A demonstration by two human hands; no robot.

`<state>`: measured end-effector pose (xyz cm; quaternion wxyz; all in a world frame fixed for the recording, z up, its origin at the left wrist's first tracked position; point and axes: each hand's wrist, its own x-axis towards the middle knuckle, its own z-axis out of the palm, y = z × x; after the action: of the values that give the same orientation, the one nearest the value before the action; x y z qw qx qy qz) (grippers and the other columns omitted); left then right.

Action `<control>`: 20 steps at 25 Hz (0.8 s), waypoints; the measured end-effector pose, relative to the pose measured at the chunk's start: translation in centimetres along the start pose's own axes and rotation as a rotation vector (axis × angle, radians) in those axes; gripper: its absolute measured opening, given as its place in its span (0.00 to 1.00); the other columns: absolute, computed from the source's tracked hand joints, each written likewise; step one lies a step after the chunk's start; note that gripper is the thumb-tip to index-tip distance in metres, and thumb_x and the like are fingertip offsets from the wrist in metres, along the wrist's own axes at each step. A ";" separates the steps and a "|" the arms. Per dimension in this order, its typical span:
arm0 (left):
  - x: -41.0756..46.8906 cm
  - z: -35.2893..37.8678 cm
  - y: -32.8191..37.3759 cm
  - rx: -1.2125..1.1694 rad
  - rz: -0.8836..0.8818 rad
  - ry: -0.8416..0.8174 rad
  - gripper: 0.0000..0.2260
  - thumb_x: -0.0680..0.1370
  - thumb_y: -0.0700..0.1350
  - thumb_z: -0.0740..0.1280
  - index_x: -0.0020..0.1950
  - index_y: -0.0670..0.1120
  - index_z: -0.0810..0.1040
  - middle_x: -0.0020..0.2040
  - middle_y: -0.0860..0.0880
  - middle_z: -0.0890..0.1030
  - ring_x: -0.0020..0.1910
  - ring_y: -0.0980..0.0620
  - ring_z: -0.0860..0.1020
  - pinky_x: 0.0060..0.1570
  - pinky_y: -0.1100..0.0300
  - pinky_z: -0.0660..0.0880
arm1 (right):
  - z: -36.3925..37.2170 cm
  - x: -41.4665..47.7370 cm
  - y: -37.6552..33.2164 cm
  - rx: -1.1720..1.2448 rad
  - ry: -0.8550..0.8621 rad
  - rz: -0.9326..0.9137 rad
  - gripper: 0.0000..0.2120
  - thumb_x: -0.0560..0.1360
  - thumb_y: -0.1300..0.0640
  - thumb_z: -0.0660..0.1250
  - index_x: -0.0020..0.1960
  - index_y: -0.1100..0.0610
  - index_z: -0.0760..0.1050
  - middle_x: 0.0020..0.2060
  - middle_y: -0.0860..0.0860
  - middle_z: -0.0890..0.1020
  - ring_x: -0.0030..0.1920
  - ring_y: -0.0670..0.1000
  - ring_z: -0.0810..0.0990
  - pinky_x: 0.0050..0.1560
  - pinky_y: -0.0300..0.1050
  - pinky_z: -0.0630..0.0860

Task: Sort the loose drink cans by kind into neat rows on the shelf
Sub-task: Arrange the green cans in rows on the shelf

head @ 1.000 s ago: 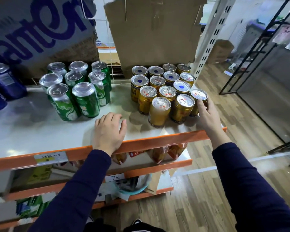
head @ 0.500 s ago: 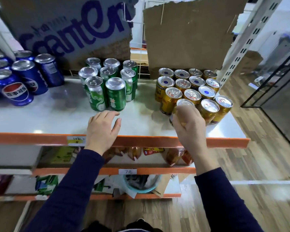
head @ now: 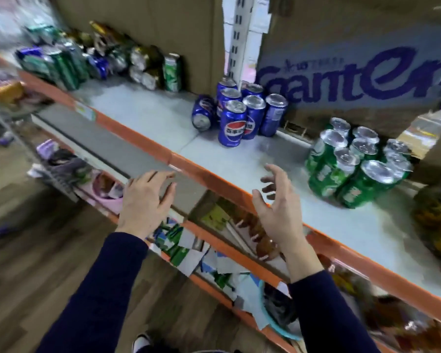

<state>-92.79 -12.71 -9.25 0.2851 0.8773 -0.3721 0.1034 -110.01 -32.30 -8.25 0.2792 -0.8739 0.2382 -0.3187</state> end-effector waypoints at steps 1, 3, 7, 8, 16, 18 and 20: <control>0.0 -1.6 -2.6 0.023 -0.022 0.019 0.11 0.78 0.44 0.65 0.59 0.44 0.79 0.53 0.44 0.80 0.52 0.42 0.77 0.56 0.45 0.72 | 2.7 0.7 -2.0 0.022 -0.031 -0.028 0.21 0.74 0.59 0.69 0.66 0.55 0.69 0.52 0.50 0.78 0.48 0.51 0.78 0.48 0.47 0.75; 0.3 -4.5 -7.9 0.049 -0.045 0.058 0.10 0.78 0.44 0.66 0.58 0.44 0.79 0.51 0.45 0.81 0.51 0.43 0.78 0.54 0.45 0.73 | 8.0 2.1 -5.8 0.061 -0.075 -0.074 0.18 0.74 0.61 0.69 0.63 0.56 0.72 0.52 0.51 0.77 0.50 0.51 0.77 0.53 0.42 0.73; 1.1 -8.9 -16.8 0.074 -0.079 0.068 0.09 0.77 0.42 0.68 0.56 0.44 0.80 0.48 0.45 0.81 0.47 0.43 0.79 0.49 0.45 0.75 | 16.6 4.2 -11.9 0.116 -0.109 -0.047 0.18 0.74 0.60 0.68 0.63 0.53 0.71 0.53 0.46 0.75 0.49 0.43 0.74 0.51 0.30 0.68; 1.3 -9.5 -18.3 0.074 -0.081 0.072 0.09 0.77 0.42 0.67 0.56 0.44 0.80 0.48 0.46 0.81 0.47 0.44 0.79 0.49 0.46 0.76 | 18.0 4.5 -12.7 0.113 -0.127 -0.043 0.18 0.75 0.59 0.68 0.63 0.51 0.71 0.53 0.45 0.75 0.49 0.42 0.73 0.51 0.32 0.70; 6.6 -10.6 -29.2 -0.015 -0.229 0.071 0.10 0.78 0.43 0.67 0.58 0.43 0.79 0.52 0.47 0.81 0.51 0.48 0.78 0.53 0.50 0.75 | 28.1 12.5 -16.9 0.145 -0.224 -0.079 0.13 0.75 0.58 0.68 0.59 0.51 0.74 0.50 0.44 0.75 0.47 0.40 0.75 0.48 0.31 0.71; 9.6 -10.7 -31.6 -0.021 -0.231 0.099 0.11 0.78 0.43 0.66 0.58 0.43 0.79 0.53 0.48 0.81 0.51 0.49 0.78 0.53 0.51 0.75 | 30.8 16.5 -17.6 0.178 -0.204 -0.094 0.12 0.74 0.59 0.68 0.56 0.51 0.75 0.50 0.46 0.75 0.45 0.41 0.76 0.45 0.28 0.69; 13.3 -10.9 -33.8 -0.021 -0.243 0.112 0.11 0.78 0.44 0.66 0.59 0.43 0.79 0.53 0.48 0.80 0.51 0.50 0.78 0.54 0.52 0.75 | 33.2 21.0 -18.4 0.190 -0.180 -0.103 0.11 0.74 0.60 0.68 0.55 0.49 0.75 0.51 0.46 0.76 0.44 0.43 0.77 0.43 0.30 0.70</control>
<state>-59.02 4.61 -9.45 0.3250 0.9056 -0.2478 0.1132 -68.36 -20.19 -8.82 0.3641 -0.8797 0.1358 -0.2741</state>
